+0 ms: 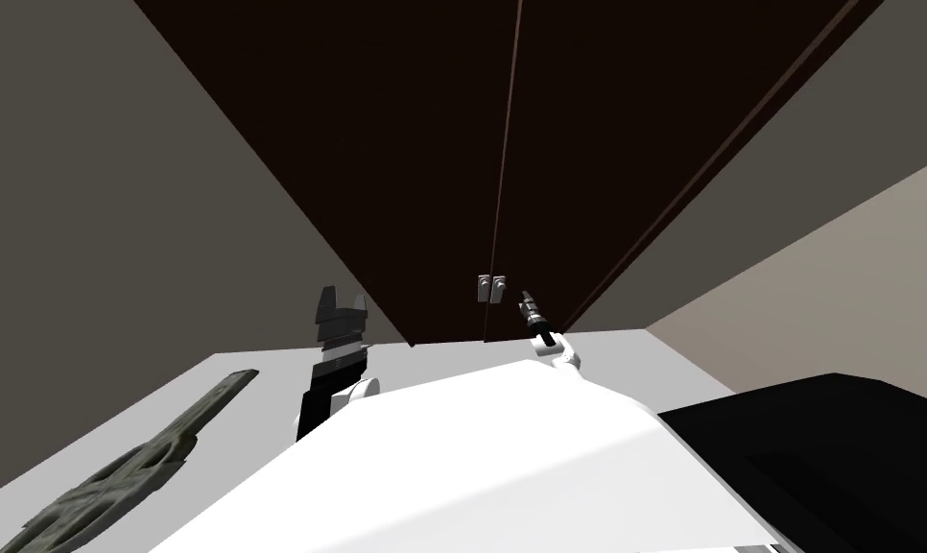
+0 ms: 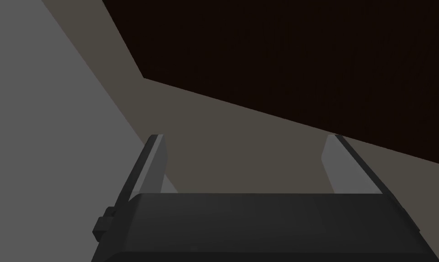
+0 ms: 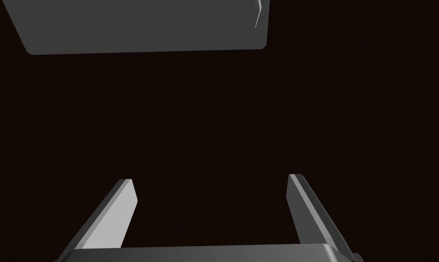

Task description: Pull the door open

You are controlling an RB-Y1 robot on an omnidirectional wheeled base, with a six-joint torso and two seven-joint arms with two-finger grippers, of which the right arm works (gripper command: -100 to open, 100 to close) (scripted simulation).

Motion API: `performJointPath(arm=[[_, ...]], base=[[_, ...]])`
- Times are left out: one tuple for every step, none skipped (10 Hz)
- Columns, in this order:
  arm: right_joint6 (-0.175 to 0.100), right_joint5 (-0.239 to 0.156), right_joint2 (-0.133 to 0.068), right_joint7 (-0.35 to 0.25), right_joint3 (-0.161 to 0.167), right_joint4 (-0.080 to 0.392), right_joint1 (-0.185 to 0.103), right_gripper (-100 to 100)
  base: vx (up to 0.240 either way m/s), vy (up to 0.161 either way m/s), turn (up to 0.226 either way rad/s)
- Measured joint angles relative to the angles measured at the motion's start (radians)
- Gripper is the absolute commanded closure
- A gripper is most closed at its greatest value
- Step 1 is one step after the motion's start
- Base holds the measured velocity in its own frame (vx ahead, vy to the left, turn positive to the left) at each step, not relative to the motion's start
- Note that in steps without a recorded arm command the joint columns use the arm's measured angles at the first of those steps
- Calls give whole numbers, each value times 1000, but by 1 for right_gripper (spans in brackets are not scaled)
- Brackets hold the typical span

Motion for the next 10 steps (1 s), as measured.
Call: performJointPath(arm=[[-1, 2, 3, -5, 8, -6, 0, -100], [-4, 7, 11, -8, 21, -15, -2, -100], [-5, 7, 12, -8, 23, -16, -2, -100], [-1, 5, 7, -6, 8, -12, 7, -100], [-1, 3, 0, -1, -11, 2, 12, -100], [7, 0, -7, 1, -26, 2, 22, -100], [11, -3, -15, 5, -44, 17, 21, -100], [11, -5, -17, 8, -54, 21, 25, -100], [10, -6, -17, 10, -56, 21, 25, -100], [12, -6, -15, 10, -53, 17, 21, -100]], base=[[-165, 154, 96], [-74, 74, 12], [-33, -28, -208], [-32, -79, -160], [23, -90, -140], [79, -88, -120], [124, -53, -9], [176, -32, 49], [193, -14, 66], [204, 46, 99]])
